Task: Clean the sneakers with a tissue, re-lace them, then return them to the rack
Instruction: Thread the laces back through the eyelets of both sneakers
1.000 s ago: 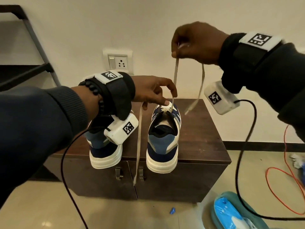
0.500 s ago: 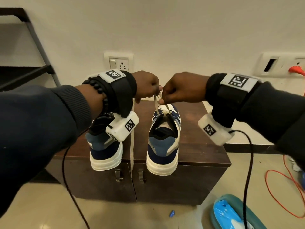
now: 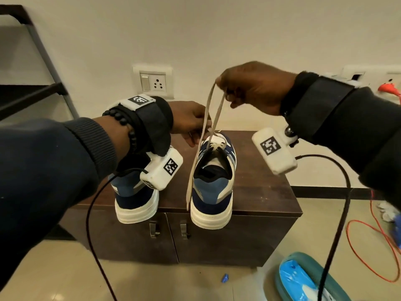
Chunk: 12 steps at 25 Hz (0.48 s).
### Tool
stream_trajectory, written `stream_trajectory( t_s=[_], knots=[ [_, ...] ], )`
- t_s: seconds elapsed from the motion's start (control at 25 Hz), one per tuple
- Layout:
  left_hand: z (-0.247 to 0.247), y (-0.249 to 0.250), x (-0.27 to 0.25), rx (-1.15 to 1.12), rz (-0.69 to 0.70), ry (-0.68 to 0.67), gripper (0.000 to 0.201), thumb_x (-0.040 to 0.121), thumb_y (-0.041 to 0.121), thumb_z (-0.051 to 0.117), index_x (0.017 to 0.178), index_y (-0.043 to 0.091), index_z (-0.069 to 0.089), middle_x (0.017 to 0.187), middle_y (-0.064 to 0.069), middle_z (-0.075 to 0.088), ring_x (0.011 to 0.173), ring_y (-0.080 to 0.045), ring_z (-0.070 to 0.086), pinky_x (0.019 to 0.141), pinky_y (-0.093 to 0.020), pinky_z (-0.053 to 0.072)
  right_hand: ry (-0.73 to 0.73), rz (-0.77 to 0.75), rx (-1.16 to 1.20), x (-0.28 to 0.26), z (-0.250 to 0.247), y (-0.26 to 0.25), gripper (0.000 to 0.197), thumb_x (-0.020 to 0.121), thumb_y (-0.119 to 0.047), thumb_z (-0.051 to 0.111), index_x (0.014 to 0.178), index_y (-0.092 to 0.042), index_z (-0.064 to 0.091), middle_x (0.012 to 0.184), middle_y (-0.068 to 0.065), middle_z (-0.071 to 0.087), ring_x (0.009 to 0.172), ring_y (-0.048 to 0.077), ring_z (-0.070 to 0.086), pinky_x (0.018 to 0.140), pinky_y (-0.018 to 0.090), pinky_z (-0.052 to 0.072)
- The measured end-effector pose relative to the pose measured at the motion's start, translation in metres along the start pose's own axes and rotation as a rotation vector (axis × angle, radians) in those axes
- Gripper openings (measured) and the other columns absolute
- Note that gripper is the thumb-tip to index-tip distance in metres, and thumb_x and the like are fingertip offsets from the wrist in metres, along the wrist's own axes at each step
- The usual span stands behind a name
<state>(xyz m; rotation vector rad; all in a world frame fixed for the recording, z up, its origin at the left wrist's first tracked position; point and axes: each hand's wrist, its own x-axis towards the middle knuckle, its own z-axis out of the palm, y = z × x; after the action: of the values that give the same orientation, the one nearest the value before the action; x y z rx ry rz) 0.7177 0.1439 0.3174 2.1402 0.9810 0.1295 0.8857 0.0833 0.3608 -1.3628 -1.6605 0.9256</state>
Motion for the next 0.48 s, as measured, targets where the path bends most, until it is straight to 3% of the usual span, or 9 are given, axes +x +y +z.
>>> stream_trajectory(
  t_s=[0.16,0.24,0.32,0.4,0.48],
  knots=[
    [0.003,0.006,0.0,0.006,0.039,-0.059,0.013,0.095,0.007,0.052,0.107,0.005,0.051,0.093,-0.01,0.061,0.076,-0.019,0.062,0.075,-0.03,0.057,0.283,-0.12,0.25,0.01,-0.021,-0.027,0.012,0.091,-0.013,0.057,0.099,-0.006,0.062,0.081,0.002,0.052,0.063,0.01,0.06,0.067,0.023,0.052],
    [0.003,0.009,-0.001,0.082,0.04,-0.076,0.016,0.093,0.018,0.058,0.105,0.008,0.055,0.092,-0.007,0.06,0.077,-0.017,0.06,0.074,-0.029,0.056,0.421,-0.207,0.347,0.017,-0.029,-0.031,0.017,0.093,-0.011,0.055,0.106,0.001,0.057,0.095,0.009,0.06,0.078,0.015,0.07,0.074,0.025,0.056],
    [0.004,0.009,0.0,0.152,0.034,-0.047,0.019,0.094,0.028,0.055,0.097,0.01,0.059,0.086,-0.006,0.058,0.073,-0.016,0.057,0.071,-0.028,0.056,0.483,-0.128,0.294,0.022,-0.038,-0.027,0.027,0.094,-0.01,0.054,0.113,0.009,0.051,0.107,0.019,0.062,0.087,0.022,0.071,0.075,0.03,0.058],
    [0.004,0.007,0.001,0.134,0.001,-0.002,0.024,0.097,0.029,0.049,0.086,0.01,0.057,0.073,-0.005,0.051,0.062,-0.016,0.051,0.068,-0.03,0.055,0.319,0.105,0.064,0.02,-0.038,-0.016,0.032,0.094,-0.011,0.055,0.117,0.01,0.05,0.113,0.023,0.062,0.091,0.026,0.069,0.073,0.032,0.059],
    [0.003,0.006,0.001,0.179,-0.028,0.02,0.029,0.099,0.032,0.046,0.08,0.011,0.055,0.069,-0.004,0.049,0.058,-0.015,0.049,0.068,-0.03,0.054,0.059,0.185,-0.294,0.017,-0.029,0.002,0.028,0.093,-0.017,0.056,0.114,0.002,0.058,0.108,0.017,0.067,0.091,0.025,0.069,0.077,0.032,0.058]
  ],
)
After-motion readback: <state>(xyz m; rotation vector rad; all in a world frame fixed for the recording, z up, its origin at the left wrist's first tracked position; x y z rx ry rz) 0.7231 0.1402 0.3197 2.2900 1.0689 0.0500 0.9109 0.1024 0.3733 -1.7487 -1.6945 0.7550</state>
